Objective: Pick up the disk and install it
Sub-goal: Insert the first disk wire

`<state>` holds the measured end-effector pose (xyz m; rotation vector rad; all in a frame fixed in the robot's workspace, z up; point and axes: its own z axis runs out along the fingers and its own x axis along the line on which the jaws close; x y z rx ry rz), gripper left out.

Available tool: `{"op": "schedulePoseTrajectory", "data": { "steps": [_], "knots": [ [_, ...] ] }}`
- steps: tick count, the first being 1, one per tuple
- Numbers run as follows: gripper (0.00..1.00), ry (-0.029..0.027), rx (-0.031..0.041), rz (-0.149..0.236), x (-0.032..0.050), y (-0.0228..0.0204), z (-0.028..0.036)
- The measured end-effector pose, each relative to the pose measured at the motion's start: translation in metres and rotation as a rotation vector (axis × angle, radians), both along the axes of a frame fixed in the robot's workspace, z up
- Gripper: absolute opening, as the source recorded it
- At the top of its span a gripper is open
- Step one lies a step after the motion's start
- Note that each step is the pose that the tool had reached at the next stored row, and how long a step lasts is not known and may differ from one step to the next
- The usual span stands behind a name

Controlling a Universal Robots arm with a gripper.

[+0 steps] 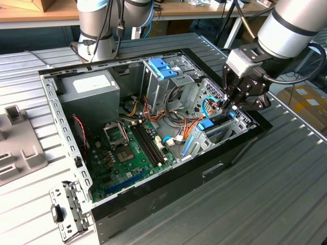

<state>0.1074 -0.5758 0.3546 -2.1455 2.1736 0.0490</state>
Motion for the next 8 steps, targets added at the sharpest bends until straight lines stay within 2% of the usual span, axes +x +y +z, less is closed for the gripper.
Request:
{"op": "schedulePoseTrajectory", "data": {
  "steps": [8],
  "knots": [
    [0.17,0.0,0.0001,0.001,-0.0013,-0.0002,-0.0055]
  ]
}}
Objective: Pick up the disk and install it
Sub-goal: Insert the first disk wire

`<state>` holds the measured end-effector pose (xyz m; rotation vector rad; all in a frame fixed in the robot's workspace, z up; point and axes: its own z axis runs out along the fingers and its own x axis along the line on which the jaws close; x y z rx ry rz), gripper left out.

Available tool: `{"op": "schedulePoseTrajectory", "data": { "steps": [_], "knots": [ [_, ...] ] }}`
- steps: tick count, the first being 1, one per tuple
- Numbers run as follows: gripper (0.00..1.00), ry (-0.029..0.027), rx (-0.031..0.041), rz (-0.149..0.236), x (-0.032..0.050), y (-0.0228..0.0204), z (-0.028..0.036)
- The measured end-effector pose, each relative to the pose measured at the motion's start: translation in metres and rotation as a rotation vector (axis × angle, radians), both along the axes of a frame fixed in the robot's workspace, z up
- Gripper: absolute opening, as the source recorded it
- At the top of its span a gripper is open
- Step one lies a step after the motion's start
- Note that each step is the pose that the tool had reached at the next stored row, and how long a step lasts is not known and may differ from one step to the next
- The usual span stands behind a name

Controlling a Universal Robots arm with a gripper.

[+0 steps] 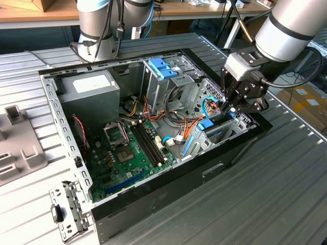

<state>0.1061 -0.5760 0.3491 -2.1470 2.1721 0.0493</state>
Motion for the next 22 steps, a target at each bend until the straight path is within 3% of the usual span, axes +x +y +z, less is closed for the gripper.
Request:
{"op": "schedulePoseTrajectory", "data": {
  "steps": [8,22],
  "knots": [
    [0.17,0.0,0.0001,0.0,-0.0011,-0.0032,-0.0029],
    [0.17,0.0,0.0,0.001,-0.0018,-0.0018,-0.0046]
  ]
}}
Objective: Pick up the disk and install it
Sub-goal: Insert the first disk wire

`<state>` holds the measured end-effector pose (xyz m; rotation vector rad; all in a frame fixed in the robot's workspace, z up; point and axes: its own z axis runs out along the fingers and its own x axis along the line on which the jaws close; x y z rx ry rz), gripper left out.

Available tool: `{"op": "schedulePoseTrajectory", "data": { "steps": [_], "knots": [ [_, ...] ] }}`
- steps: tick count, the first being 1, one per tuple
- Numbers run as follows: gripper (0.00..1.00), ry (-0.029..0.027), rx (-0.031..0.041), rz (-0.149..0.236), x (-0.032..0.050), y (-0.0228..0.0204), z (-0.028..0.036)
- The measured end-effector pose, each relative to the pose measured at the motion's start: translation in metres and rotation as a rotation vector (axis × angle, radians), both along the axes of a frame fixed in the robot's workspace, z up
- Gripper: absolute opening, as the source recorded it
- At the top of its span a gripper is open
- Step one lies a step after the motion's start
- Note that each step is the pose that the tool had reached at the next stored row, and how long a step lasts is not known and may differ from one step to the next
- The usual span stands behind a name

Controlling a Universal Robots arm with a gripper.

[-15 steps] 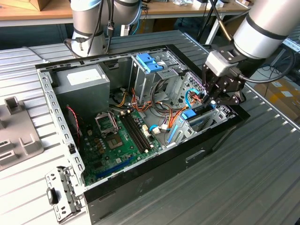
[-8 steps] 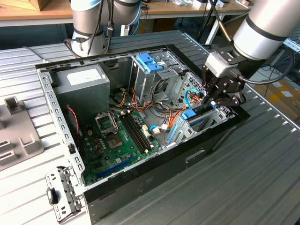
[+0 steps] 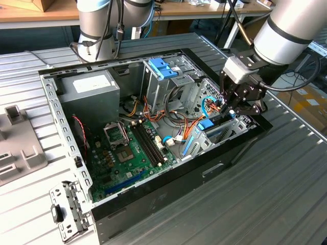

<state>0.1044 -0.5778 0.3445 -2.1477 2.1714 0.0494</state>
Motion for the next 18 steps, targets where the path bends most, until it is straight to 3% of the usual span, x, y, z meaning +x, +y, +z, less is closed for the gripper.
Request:
{"op": "schedulePoseTrajectory", "data": {
  "steps": [11,15,18],
  "knots": [
    [0.17,0.0,0.0001,0.002,-0.0005,0.0048,0.0],
    [0.17,0.0,0.0005,0.002,-0.0006,0.0045,0.0],
    [0.17,0.0,0.0042,0.002,-0.0006,0.0015,-0.0001]
  ]
}}
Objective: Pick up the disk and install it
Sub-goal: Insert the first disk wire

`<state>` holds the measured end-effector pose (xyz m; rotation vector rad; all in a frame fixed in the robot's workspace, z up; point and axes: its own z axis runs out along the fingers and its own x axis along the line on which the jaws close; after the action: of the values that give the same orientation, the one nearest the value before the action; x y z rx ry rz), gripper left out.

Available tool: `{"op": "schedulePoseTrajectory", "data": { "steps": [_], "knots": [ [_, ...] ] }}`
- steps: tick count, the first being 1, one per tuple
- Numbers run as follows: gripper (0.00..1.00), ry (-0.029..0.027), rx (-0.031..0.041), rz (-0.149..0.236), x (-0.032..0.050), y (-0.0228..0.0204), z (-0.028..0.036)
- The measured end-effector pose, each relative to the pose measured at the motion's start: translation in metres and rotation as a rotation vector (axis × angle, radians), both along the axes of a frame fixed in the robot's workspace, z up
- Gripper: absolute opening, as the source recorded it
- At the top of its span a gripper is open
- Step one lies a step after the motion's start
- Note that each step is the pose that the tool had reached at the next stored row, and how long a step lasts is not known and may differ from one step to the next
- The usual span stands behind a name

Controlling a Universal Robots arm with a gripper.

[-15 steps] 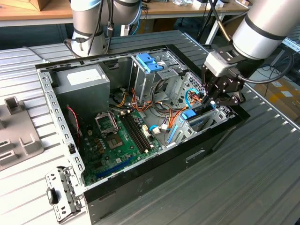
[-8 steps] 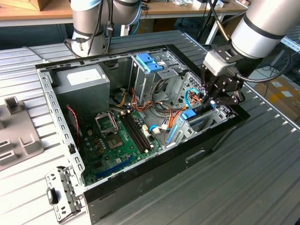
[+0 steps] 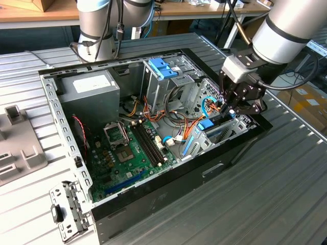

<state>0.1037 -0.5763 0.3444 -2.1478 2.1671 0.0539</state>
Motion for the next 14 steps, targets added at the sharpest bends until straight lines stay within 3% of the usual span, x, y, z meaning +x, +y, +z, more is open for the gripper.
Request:
{"op": "schedulePoseTrajectory", "data": {
  "steps": [14],
  "knots": [
    [0.17,0.001,0.0006,0.0,0.0012,-0.0002,0.002]
  ]
}}
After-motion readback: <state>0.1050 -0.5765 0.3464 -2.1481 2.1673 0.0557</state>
